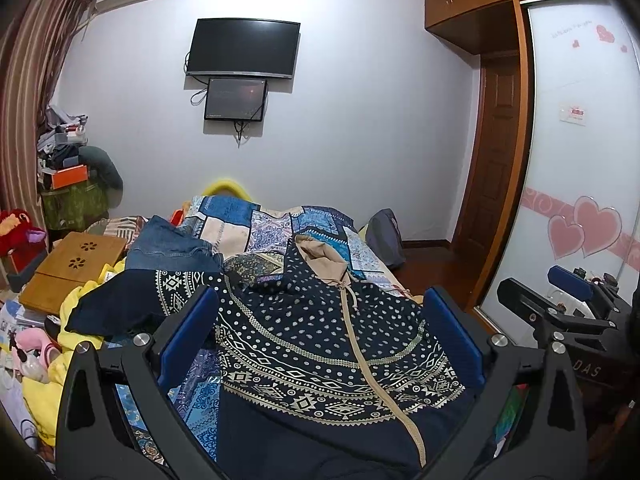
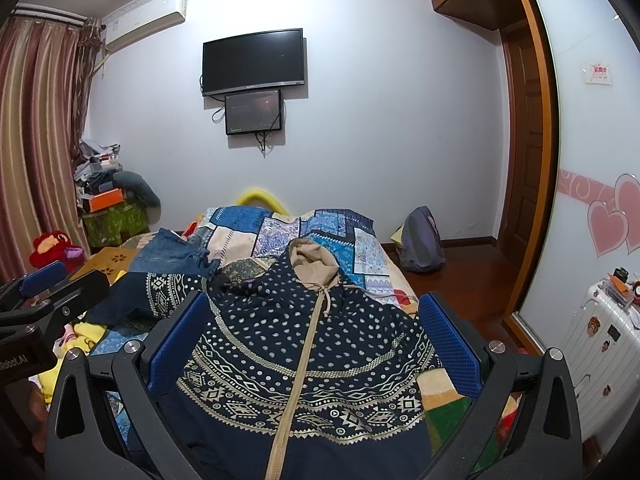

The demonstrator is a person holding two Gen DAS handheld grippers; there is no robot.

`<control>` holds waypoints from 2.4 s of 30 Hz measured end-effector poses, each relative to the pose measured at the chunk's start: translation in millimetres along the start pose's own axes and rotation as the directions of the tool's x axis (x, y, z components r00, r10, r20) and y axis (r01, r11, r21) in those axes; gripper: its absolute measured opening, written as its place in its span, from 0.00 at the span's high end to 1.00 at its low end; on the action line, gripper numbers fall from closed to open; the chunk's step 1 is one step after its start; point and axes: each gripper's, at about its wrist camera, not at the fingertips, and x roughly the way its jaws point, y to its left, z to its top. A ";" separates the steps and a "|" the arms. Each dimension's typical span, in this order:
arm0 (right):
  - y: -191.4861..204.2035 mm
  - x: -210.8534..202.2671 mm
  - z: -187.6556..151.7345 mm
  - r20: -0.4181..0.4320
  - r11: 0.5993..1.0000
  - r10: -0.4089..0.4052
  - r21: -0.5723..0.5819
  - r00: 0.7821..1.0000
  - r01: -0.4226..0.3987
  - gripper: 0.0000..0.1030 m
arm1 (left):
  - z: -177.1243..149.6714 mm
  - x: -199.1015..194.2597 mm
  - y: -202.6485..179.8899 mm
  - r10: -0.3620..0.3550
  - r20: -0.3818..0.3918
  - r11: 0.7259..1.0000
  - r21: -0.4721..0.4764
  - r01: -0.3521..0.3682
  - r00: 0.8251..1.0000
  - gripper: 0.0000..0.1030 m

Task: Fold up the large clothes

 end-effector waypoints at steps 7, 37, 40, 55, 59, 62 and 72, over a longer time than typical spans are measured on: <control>-4.9 19.5 3.0 -0.035 1.000 -0.013 0.005 0.999 0.013 0.00 | 0.0 17.0 12.0 -0.007 -0.018 1.000 -0.003 0.007 1.000 0.00; -24.0 222.4 -36.1 -0.444 0.998 -0.063 -0.005 0.894 0.068 0.00 | -91.0 206.4 324.4 0.158 -0.445 0.871 -0.357 -0.336 0.881 0.00; -22.5 232.9 -45.0 -0.472 0.997 -0.082 -0.031 0.878 0.077 0.00 | -113.6 217.8 356.4 0.002 -0.443 0.792 -0.547 -0.272 0.896 0.01; 17.9 246.1 -59.5 -0.497 0.983 -0.107 -0.180 0.861 0.018 0.00 | -143.9 233.1 411.9 0.018 -0.315 0.529 -0.802 -0.276 0.949 0.77; 26.3 240.7 -62.2 -0.489 0.974 -0.122 -0.225 0.864 0.010 0.00 | -101.3 224.2 385.2 0.171 -0.342 0.651 -0.665 -0.366 0.924 0.92; 26.9 233.2 -57.8 -0.474 0.975 -0.105 -0.224 0.874 -0.004 0.00 | -60.7 214.5 361.2 0.192 -0.282 0.713 -0.618 -0.331 0.940 0.93; 3.4 213.4 -39.8 -0.440 0.989 -0.037 -0.146 0.897 -0.031 0.00 | 73.9 214.0 210.7 0.159 -0.113 0.939 -0.290 -0.185 0.981 0.94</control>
